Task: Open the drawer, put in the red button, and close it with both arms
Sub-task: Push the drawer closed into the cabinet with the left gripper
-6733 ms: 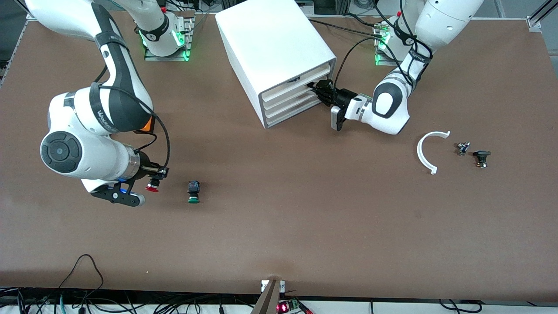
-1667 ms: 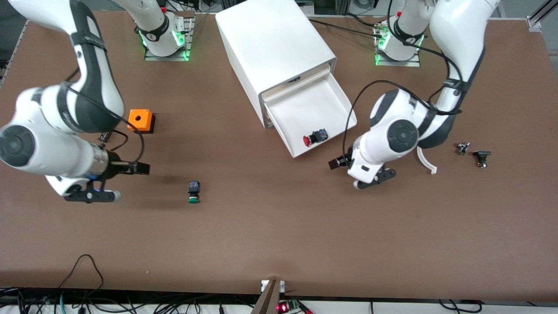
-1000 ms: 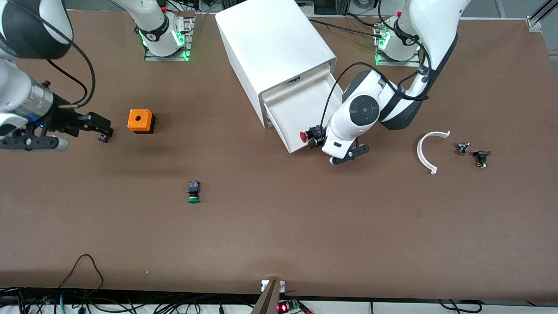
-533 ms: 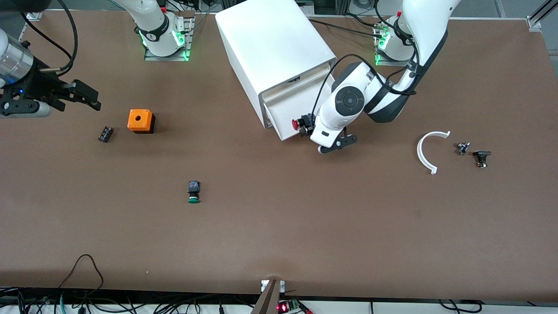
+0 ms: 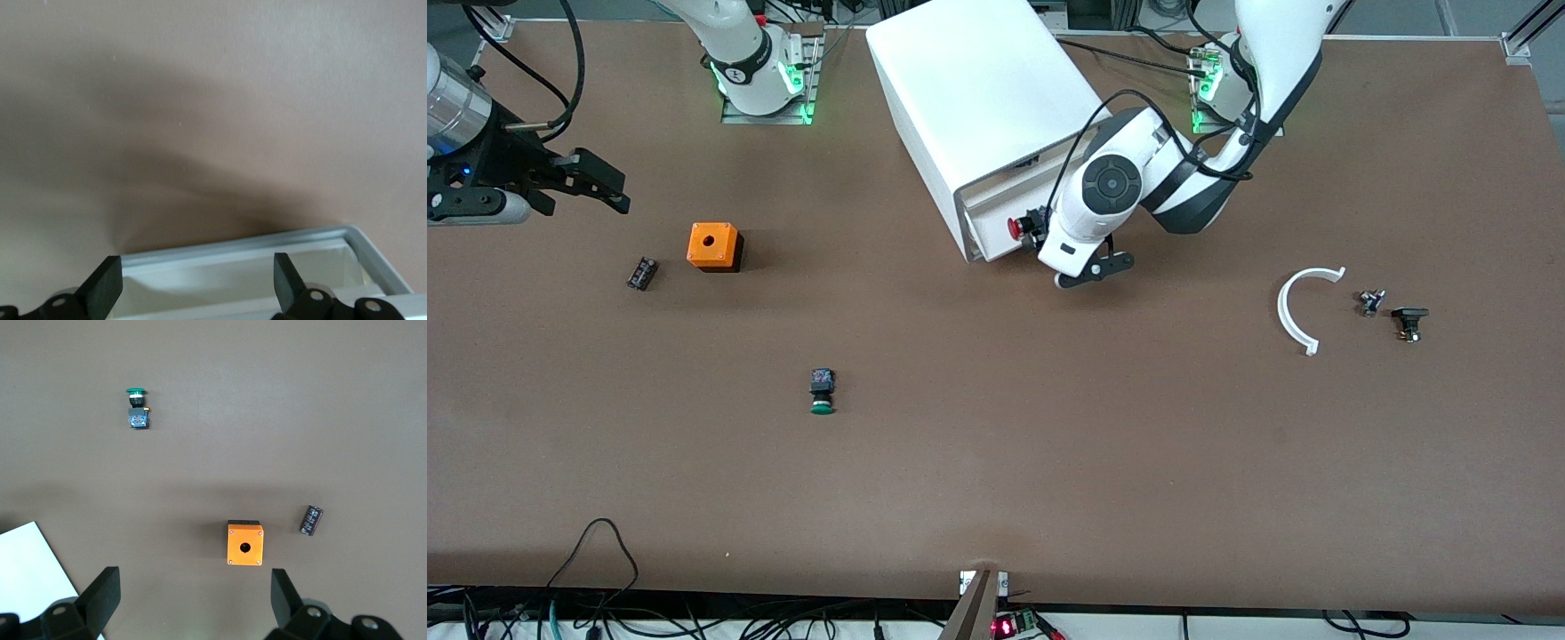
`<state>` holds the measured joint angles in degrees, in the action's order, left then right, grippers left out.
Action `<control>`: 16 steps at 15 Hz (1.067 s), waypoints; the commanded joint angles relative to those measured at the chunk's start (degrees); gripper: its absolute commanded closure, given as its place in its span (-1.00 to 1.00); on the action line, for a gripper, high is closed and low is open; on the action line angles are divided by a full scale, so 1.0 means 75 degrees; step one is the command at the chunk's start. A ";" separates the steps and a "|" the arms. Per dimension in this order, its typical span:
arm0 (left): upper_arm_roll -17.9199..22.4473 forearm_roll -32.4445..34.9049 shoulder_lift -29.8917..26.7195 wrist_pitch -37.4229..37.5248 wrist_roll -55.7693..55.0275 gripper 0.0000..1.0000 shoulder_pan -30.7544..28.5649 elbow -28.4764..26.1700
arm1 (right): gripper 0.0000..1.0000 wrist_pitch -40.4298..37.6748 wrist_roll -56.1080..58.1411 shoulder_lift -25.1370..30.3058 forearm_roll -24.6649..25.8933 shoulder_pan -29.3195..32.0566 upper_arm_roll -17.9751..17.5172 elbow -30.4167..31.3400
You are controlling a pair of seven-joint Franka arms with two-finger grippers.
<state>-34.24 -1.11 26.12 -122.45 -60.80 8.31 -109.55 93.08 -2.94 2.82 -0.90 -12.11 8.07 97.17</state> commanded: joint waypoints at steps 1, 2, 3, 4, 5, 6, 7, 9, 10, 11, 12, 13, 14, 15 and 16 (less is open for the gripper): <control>-0.0204 -0.0484 -0.0271 0.0178 -0.0167 -1.00 -0.0089 -0.0206 | -1.00 -0.0048 -0.0018 -0.0106 0.0072 0.0020 0.0014 -0.0194; -0.0216 -0.0555 -0.0271 0.0190 -0.0167 -1.00 -0.0089 -0.0217 | -1.00 -0.0024 -0.0168 -0.0106 0.0131 0.0020 0.0014 -0.0206; -0.0262 -0.0625 -0.0271 0.0190 -0.0167 -1.00 -0.0031 -0.0217 | -1.00 0.0022 -0.0274 -0.0118 0.0131 0.0020 0.0014 -0.0206; -0.0356 -0.0696 -0.0248 0.0190 -0.0178 -1.00 -0.0030 -0.0217 | -1.00 0.0046 -0.0310 -0.0130 0.0143 0.0020 0.0002 -0.0206; -0.0391 -0.0696 -0.0236 0.0201 -0.0179 -1.00 -0.0030 -0.0229 | -1.00 0.0000 -0.0357 -0.0130 0.0143 -0.0026 -0.0009 -0.0195; -0.0415 -0.0708 -0.0213 0.0202 -0.0190 -1.00 -0.0030 -0.0276 | -1.00 -0.0012 -0.0474 -0.0130 0.0155 -0.0038 -0.0010 -0.0194; -0.0427 -0.0766 -0.0201 0.0202 -0.0179 -1.00 -0.0019 -0.0311 | -1.00 0.0011 -0.0591 -0.0130 0.0178 -0.0038 -0.0021 -0.0194; -0.0439 -0.0988 -0.0201 0.0236 -0.0179 -1.00 0.0005 -0.0311 | -1.00 0.0035 -0.0848 -0.0176 0.0283 0.0043 -0.0161 -0.0183; -0.0439 -0.1059 -0.0201 0.0341 -0.0179 -1.00 0.0016 -0.0311 | -1.00 0.0046 -0.1000 -0.0177 0.0295 0.0322 -0.0556 -0.0183; -0.0450 -0.1106 -0.0213 0.0377 -0.0179 -1.00 0.0016 -0.0311 | -1.00 0.0046 -0.1072 -0.0177 0.0295 0.0893 -0.1094 -0.0183; -0.0578 -0.1153 -0.0201 0.0389 -0.0179 -1.00 0.0005 -0.0311 | -1.00 0.0046 -0.1072 -0.0177 0.0307 0.1340 -0.1633 -0.0194; -0.0626 -0.1177 -0.0201 0.0424 -0.0179 -1.00 0.0005 -0.0311 | -1.00 0.0046 -0.1072 -0.0177 0.0295 0.1507 -0.1754 -0.0194; -0.0626 -0.1177 -0.0201 0.0471 -0.0179 -1.00 -0.0007 -0.0311 | -1.00 0.0058 -0.1061 -0.0177 0.0295 0.1532 -0.1756 -0.0194; -0.0626 -0.1177 -0.0201 0.0471 -0.0167 -1.00 -0.0042 -0.0311 | -1.00 0.0058 -0.1014 -0.0177 0.0295 0.1520 -0.1756 -0.0206; -0.0638 -0.1177 -0.0201 0.0471 -0.0120 -1.00 -0.0077 -0.0288 | -1.00 0.0058 -0.0979 -0.0177 0.0284 0.1532 -0.1744 -0.0241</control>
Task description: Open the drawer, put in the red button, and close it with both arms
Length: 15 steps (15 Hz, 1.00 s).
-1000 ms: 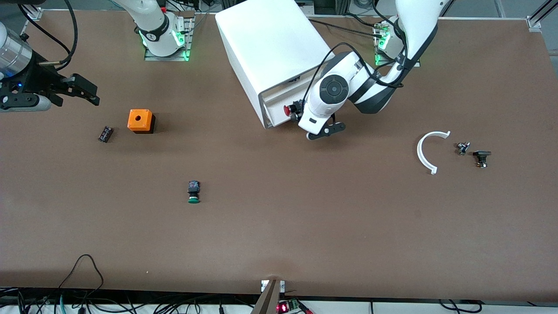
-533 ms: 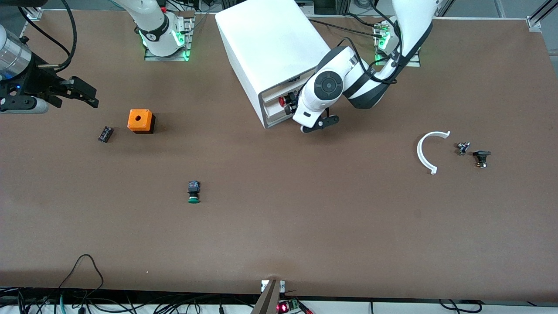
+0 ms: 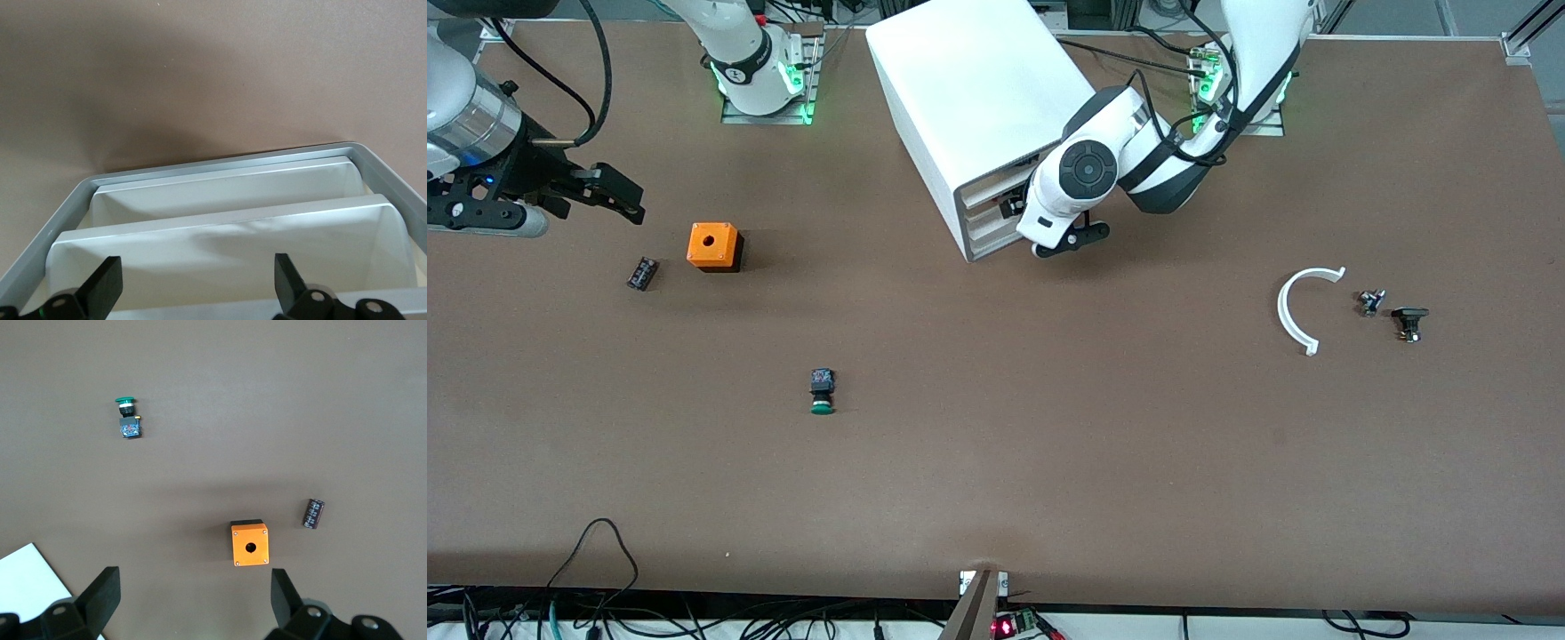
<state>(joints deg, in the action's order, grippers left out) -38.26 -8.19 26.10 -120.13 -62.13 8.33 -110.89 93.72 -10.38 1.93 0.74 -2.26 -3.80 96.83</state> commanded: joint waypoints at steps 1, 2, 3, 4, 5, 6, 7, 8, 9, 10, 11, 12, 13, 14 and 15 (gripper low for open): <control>-0.0090 -0.0232 -0.0199 0.0162 0.0139 -1.00 -0.0091 -0.0063 | -1.00 -0.0062 0.0048 -0.0058 0.0065 0.0219 -0.0162 -0.0300; -0.0078 -0.0209 -0.0199 0.0162 0.0198 -1.00 -0.0126 -0.0028 | -1.00 -0.0028 0.0048 -0.0070 0.0065 0.0219 -0.0162 -0.0325; -0.0078 -0.0139 -0.0211 0.0162 0.0303 -1.00 -0.0254 0.0007 | -1.00 -0.0027 0.0048 -0.0116 0.0065 0.0219 -0.0162 -0.0337; -0.0078 -0.0127 -0.0234 0.0197 0.0490 -1.00 -0.0359 0.0101 | -1.00 -0.0039 0.0060 -0.0117 0.0054 0.0219 -0.0162 -0.0371; -0.0067 -0.0127 -0.0269 0.0302 0.0747 -1.00 -0.0488 0.0183 | -1.00 -0.0039 0.0072 -0.0117 -0.0028 0.0230 -0.0150 -0.0395; -0.0078 -0.0115 -0.0269 0.0512 0.0970 -1.00 -0.0675 0.0334 | -1.00 -0.0039 0.0095 -0.0117 -0.0028 0.0231 -0.0127 -0.0395; -0.0078 -0.0115 -0.0269 0.0734 0.1169 -1.00 -0.0816 0.0464 | -1.00 -0.0039 0.0165 -0.0117 -0.0040 0.0242 -0.0069 -0.0418; -0.0067 -0.0115 -0.0269 0.0945 0.1345 -1.00 -0.0933 0.0616 | -1.00 -0.0097 0.0258 -0.0105 -0.0040 0.0231 -0.0033 -0.0442; -0.0043 -0.0103 -0.0269 0.1191 0.1486 -1.00 -0.1016 0.0756 | -1.00 -0.0121 0.0282 -0.0070 -0.0040 0.0231 -0.0021 -0.0442; -0.0031 -0.0080 -0.0269 0.1449 0.1604 -1.00 -0.1156 0.0932 | -1.00 -0.0109 0.0213 -0.0081 -0.0017 0.0231 -0.0033 -0.0489; -0.0043 0.0117 -0.0281 0.1683 0.1721 -1.00 -0.1308 0.1073 | -1.00 -0.0063 0.0317 -0.0116 -0.0028 0.0231 -0.0033 -0.0605; -0.0089 0.0467 -0.0281 0.1918 0.1826 -1.00 -0.1437 0.1260 | -1.00 -0.0051 0.0329 -0.0128 -0.0017 0.0219 -0.0033 -0.0722; -0.0113 0.0761 -0.0281 0.2198 0.1932 -1.00 -0.1496 0.1482 | -1.00 -0.0085 0.0306 -0.0175 0.0041 0.0196 -0.0056 -0.0839; -0.0090 0.0915 -0.0281 0.2456 0.2037 -1.00 -0.1509 0.1716 | -1.00 -0.0109 0.0306 -0.0222 0.0042 0.0195 -0.0056 -0.0922; -0.0067 0.1009 -0.0281 0.2726 0.2189 -1.00 -0.1567 0.1951 | -1.00 -0.0109 0.0329 -0.0222 0.0042 0.0195 -0.0056 -0.0934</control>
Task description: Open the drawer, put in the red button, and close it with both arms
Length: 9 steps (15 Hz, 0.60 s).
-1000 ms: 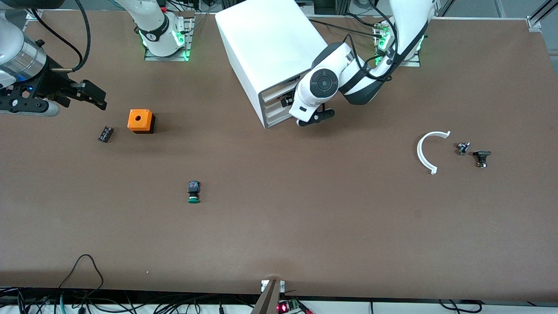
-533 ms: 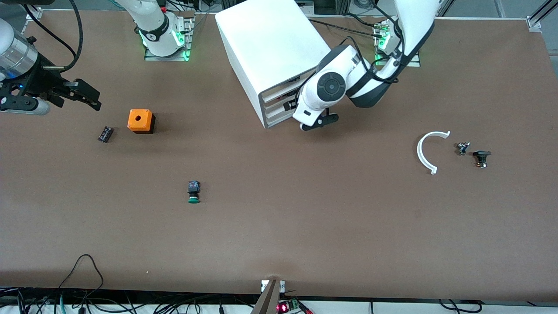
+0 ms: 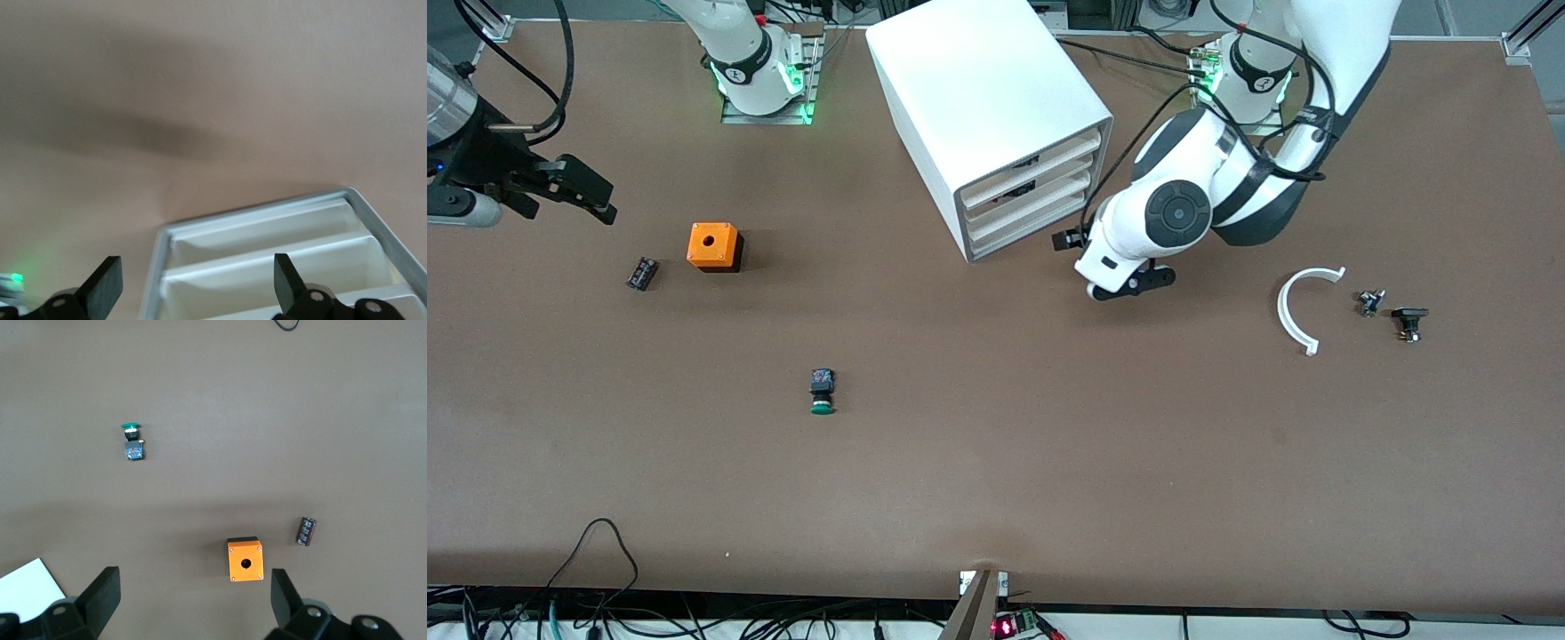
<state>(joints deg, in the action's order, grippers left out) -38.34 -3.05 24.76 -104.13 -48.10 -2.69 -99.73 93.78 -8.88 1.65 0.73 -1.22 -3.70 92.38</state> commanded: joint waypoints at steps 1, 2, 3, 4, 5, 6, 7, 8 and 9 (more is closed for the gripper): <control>-0.0033 0.0475 -0.0102 0.0838 0.0516 -1.00 -0.0203 0.0674 | -1.00 -0.0083 0.0140 -0.0184 0.0043 0.0057 -0.0069 -0.0340; -0.0056 0.0663 -0.0102 0.1084 0.0762 -1.00 -0.0320 0.0896 | -1.00 -0.0082 0.0140 -0.0184 0.0031 0.0069 -0.0058 -0.0340; -0.0056 0.0885 -0.0114 0.1307 0.0985 -1.00 -0.0380 0.1107 | -1.00 -0.0071 0.0140 -0.0196 0.0008 0.0081 -0.0058 -0.0340; -0.0068 0.1119 -0.0114 0.1495 0.1172 -1.00 -0.0427 0.1295 | -1.00 -0.0071 0.0140 -0.0196 0.0008 0.0081 -0.0058 -0.0352; -0.0056 0.1342 -0.0114 0.1636 0.1360 -1.00 -0.0485 0.1471 | -1.00 -0.0071 0.0140 -0.0185 0.0008 0.0081 -0.0046 -0.0352; -0.0056 0.1506 -0.0114 0.1695 0.1559 -1.00 -0.0509 0.1542 | -1.00 -0.0071 0.0140 -0.0184 0.0008 0.0081 -0.0057 -0.0352; -0.0102 0.1578 -0.0172 0.1766 0.1770 -1.00 -0.0625 0.1566 | -1.00 -0.0071 0.0140 -0.0196 0.0008 0.0081 -0.0058 -0.0352; -0.0126 0.1578 -0.0381 0.1859 0.1992 -1.00 -0.0742 0.1636 | -1.00 -0.0082 0.0140 -0.0196 0.0019 0.0081 -0.0058 -0.0352; -0.0126 0.1578 -0.0534 0.1872 0.2134 -1.00 -0.0755 0.1648 | -1.00 -0.0082 0.0140 -0.0196 0.0019 0.0081 -0.0046 -0.0352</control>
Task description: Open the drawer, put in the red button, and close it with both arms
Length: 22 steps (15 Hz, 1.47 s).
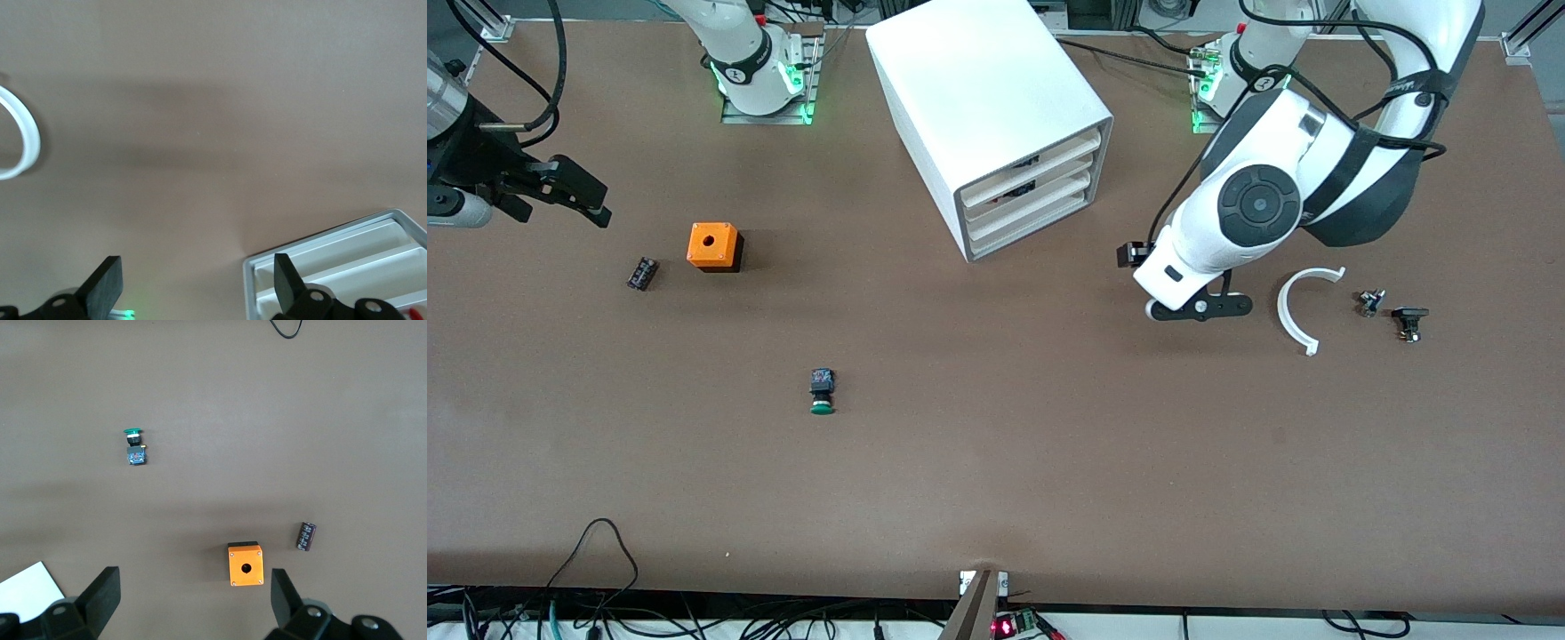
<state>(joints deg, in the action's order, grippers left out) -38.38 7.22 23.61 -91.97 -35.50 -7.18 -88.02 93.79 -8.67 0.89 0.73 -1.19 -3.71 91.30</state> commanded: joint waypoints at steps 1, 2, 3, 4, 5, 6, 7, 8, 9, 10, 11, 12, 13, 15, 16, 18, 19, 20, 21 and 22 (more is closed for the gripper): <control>-0.0098 0.0209 -0.0569 0.0262 0.0642 -1.00 -0.0179 0.0088 | -1.00 -0.0072 0.0124 -0.0083 0.0031 0.0076 -0.0056 -0.0208; -0.0029 0.0209 -0.0698 0.0285 0.0876 -1.00 -0.0179 0.0088 | -1.00 -0.0071 0.0124 -0.0083 0.0019 0.0076 -0.0045 -0.0220; 0.0019 0.0221 -0.0804 0.0390 0.1180 -1.00 -0.0226 0.0100 | -1.00 -0.0071 0.0124 -0.0083 -0.0004 0.0076 -0.0045 -0.0243; 0.0031 0.0209 -0.0921 0.0414 0.1589 -1.00 -0.0446 0.0088 | -1.00 -0.0071 0.0124 -0.0083 0.0007 0.0076 -0.0045 -0.0255; 0.0077 0.0128 -0.1154 0.0403 0.2034 -1.00 -0.0565 0.0030 | -1.00 -0.0071 0.0124 -0.0083 0.0008 0.0076 -0.0045 -0.0255; 0.0333 0.0116 -0.1354 0.0368 0.2467 -1.00 -0.0566 -0.0029 | -1.00 -0.0071 0.0124 -0.0083 0.0019 0.0076 -0.0045 -0.0255; 0.0741 0.0046 -0.1564 0.0356 0.2866 -1.00 -0.0496 -0.0052 | -1.00 -0.0071 0.0124 -0.0083 0.0019 0.0064 -0.0056 -0.0255; 0.1198 -0.0164 -0.1764 0.0333 0.3323 -1.00 -0.0333 -0.0099 | -1.00 -0.0083 0.0124 -0.0083 0.0019 0.0064 -0.0056 -0.0255; 0.1794 -0.0433 -0.1986 0.0309 0.3861 -1.00 -0.0053 -0.0239 | -1.00 -0.0083 0.0124 -0.0095 0.0031 0.0064 -0.0056 -0.0255; 0.2462 -0.0656 -0.2209 0.0193 0.4353 -1.00 0.0228 -0.0402 | -1.00 -0.0072 0.0124 -0.0083 0.0031 0.0064 -0.0056 -0.0255; 0.3002 -0.0786 -0.2350 0.0076 0.4741 -1.00 0.0486 -0.0520 | -1.00 -0.0071 0.0124 -0.0083 0.0043 0.0053 -0.0056 -0.0255; 0.3471 -0.0822 -0.2514 -0.0053 0.5058 -1.00 0.0756 -0.0684 | -1.00 -0.0060 0.0124 -0.0083 0.0031 0.0053 -0.0068 -0.0255; 0.3870 -0.0857 -0.2643 -0.0147 0.5294 -1.00 0.0956 -0.0825 | -1.00 -0.0048 0.0124 -0.0095 0.0031 0.0053 -0.0056 -0.0255; 0.4469 -0.1171 -0.2901 -0.0206 0.5669 -1.00 0.1109 -0.1082 | -1.00 -0.0048 0.0124 -0.0083 0.0031 0.0041 -0.0080 -0.0255; 0.4739 -0.1359 -0.3065 -0.0218 0.5706 -1.00 0.1226 -0.1223 | -1.00 -0.0048 0.0113 -0.0095 0.0031 0.0029 -0.0080 -0.0267; 0.5045 -0.1373 -0.3242 -0.0369 0.5636 -1.00 0.1391 -0.1376 | -1.00 -0.0060 0.0113 -0.0095 0.0031 0.0029 -0.0091 -0.0278; 0.5058 -0.1373 -0.3289 -0.0475 0.5578 -1.00 0.1391 -0.1388 | -1.00 -0.0071 0.0113 -0.0095 0.0031 0.0029 -0.0091 -0.0278; 0.5081 -0.1373 -0.3324 -0.0557 0.5438 -1.00 0.1391 -0.1388 | -1.00 -0.0071 0.0124 -0.0083 0.0031 0.0029 -0.0091 -0.0278; 0.5105 -0.1315 -0.3394 -0.0558 0.5321 -1.00 0.1403 -0.1388 | -1.00 -0.0071 0.0124 -0.0095 0.0031 0.0029 -0.0091 -0.0278; 0.5105 -0.1303 -0.3429 -0.0535 0.5273 -1.00 0.1414 -0.1435 | -1.00 -0.0083 0.0113 -0.0083 0.0031 0.0029 -0.0091 -0.0278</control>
<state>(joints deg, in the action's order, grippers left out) -1.17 -1.97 0.37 -94.73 5.16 2.17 -96.29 93.79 -8.45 0.78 0.73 -1.21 -4.01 90.63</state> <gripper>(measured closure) 0.000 0.000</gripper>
